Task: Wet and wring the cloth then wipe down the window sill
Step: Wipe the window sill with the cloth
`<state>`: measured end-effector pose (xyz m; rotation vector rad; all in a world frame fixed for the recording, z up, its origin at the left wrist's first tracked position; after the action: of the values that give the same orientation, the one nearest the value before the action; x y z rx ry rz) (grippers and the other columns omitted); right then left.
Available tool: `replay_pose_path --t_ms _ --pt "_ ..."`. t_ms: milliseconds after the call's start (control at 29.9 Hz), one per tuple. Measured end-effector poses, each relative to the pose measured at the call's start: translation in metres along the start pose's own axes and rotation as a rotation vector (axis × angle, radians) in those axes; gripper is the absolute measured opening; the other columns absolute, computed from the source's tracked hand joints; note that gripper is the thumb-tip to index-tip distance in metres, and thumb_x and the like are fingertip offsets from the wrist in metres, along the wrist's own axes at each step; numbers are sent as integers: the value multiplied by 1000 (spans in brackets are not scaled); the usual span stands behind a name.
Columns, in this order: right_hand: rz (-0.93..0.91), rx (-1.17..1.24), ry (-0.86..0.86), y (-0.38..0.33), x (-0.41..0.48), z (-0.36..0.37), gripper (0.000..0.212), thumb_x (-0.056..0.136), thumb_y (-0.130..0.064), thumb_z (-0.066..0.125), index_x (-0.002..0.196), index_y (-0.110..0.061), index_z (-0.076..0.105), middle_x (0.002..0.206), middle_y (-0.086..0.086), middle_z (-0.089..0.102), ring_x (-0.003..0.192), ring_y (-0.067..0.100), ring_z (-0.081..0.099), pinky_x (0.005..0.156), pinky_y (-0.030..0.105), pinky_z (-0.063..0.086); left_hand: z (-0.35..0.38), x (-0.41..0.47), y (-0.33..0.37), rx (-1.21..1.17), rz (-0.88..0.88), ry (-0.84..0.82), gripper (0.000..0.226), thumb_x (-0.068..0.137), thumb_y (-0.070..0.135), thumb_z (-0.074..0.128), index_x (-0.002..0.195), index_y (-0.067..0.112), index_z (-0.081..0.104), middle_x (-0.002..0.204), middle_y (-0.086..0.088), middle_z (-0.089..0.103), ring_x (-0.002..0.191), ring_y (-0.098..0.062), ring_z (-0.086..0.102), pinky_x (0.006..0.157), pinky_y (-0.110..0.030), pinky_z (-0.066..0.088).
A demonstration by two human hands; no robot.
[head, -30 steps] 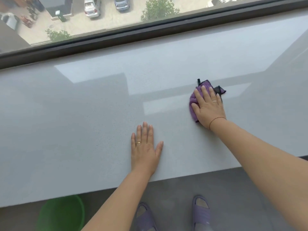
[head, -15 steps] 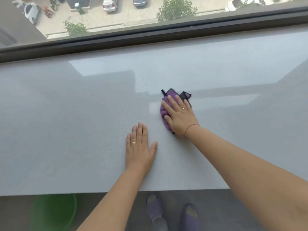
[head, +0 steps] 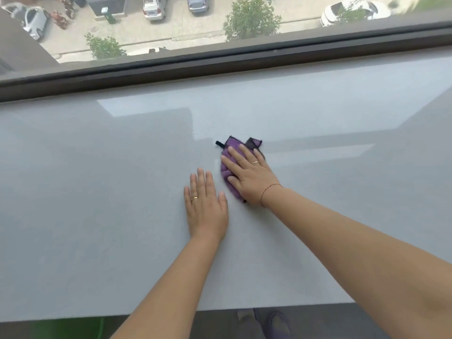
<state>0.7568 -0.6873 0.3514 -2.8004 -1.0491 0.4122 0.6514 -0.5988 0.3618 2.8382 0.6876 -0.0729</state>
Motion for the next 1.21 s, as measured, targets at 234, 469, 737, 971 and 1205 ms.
replay_pose_path --t_ms 234,469,737,971,1205 --pt "606 83 72 117 7 -28 58 99 -42 24 151 -30 5 160 -2 -7 147 24 -11 118 45 -6 7 35 1 54 46 -121 68 97 52 16 150 21 -12 158 1 -20 145 -20 -20 114 -40 -16" --pt "128 42 0 -15 46 -6 57 98 -44 24 150 -33 3 160 -4 -10 145 23 -17 114 42 -16 15 35 1 86 39 -115 71 96 55 21 149 21 -14 158 1 -19 145 -21 -19 115 -42 -15" --pt "440 63 43 117 44 -39 57 98 -46 25 151 -33 5 160 -5 -6 147 20 -11 118 42 -7 8 34 2 48 88 -140 74 94 58 16 146 19 -20 158 2 -21 144 -20 -22 113 -40 -19" --pt "321 80 26 26 75 -25 59 97 -45 26 150 -34 1 160 -5 -12 145 24 -18 114 44 -15 -14 78 12 48 134 -27 71 96 53 24 151 14 3 160 -3 -3 147 -21 -9 114 -39 -17" --pt "356 55 53 98 73 -41 57 99 -45 24 150 -33 3 160 -6 -8 147 18 -12 117 40 -9 -9 119 14 60 188 -88 63 99 44 22 151 21 -7 160 -2 -13 146 -20 -14 115 -40 -13"
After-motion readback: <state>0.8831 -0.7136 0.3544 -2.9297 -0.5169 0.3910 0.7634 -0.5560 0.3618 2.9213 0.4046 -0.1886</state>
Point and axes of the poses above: each hand's wrist, its own x-axis towards the middle knuckle, its own z-axis out of the palm, y = z × x, the point moved 6 cm from there along x, towards the middle knuckle
